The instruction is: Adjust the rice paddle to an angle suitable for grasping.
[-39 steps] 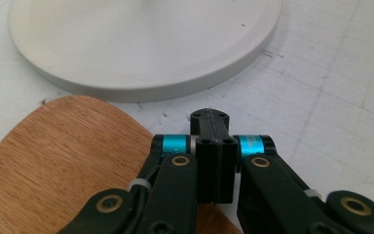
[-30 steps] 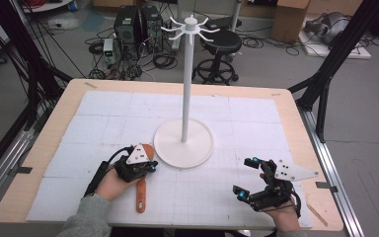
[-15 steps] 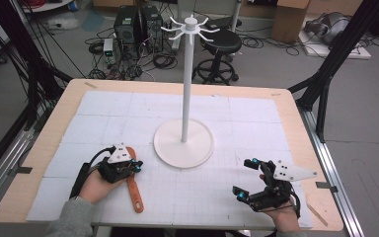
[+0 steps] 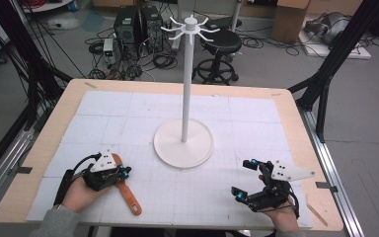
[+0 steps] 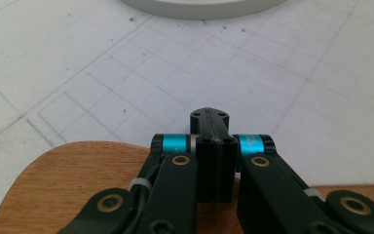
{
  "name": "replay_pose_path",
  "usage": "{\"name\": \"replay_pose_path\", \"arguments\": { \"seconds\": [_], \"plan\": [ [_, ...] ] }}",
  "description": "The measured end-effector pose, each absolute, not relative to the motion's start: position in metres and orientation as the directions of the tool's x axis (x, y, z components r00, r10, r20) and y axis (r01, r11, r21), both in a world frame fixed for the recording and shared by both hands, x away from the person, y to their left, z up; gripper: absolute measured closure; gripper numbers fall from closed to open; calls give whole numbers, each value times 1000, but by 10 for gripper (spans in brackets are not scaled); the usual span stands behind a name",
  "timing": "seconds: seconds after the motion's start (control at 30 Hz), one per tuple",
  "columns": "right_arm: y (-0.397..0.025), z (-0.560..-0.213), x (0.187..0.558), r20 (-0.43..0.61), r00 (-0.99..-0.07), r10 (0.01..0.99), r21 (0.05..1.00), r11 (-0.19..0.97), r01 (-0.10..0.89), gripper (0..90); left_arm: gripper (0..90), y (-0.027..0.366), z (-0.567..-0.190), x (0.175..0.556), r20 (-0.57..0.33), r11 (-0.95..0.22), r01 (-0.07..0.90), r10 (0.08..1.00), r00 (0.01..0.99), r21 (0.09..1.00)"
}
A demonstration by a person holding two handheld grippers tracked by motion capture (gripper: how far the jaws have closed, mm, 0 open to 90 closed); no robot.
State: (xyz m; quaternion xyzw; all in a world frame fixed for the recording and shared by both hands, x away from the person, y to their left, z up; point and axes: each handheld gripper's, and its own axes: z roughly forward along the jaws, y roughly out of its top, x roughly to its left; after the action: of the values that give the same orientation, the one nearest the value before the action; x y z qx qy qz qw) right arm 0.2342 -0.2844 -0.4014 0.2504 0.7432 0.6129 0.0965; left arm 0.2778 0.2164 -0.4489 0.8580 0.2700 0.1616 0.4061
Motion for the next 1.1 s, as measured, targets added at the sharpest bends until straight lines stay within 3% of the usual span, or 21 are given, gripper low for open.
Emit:
{"name": "replay_pose_path", "arguments": {
  "seconds": [0.2, 0.3, 0.8, 1.1],
  "plan": [
    [-283, -402, 235, 163, -856, 491, 957, 133, 258, 11, 898, 226, -448, 268, 54, -518, 333, 597, 800, 788],
    [-282, -402, 235, 165, -857, 489, 956, 136, 261, 11, 897, 228, -445, 264, 8, -466, 345, 604, 797, 815],
    [-281, -401, 235, 160, -861, 483, 958, 133, 253, 11, 897, 243, -437, 222, -6, -471, 252, 463, 886, 845],
    [-280, -402, 235, 166, -860, 482, 955, 137, 261, 11, 897, 240, -445, 217, -13, -521, 257, 425, 905, 814]
  ]
}}
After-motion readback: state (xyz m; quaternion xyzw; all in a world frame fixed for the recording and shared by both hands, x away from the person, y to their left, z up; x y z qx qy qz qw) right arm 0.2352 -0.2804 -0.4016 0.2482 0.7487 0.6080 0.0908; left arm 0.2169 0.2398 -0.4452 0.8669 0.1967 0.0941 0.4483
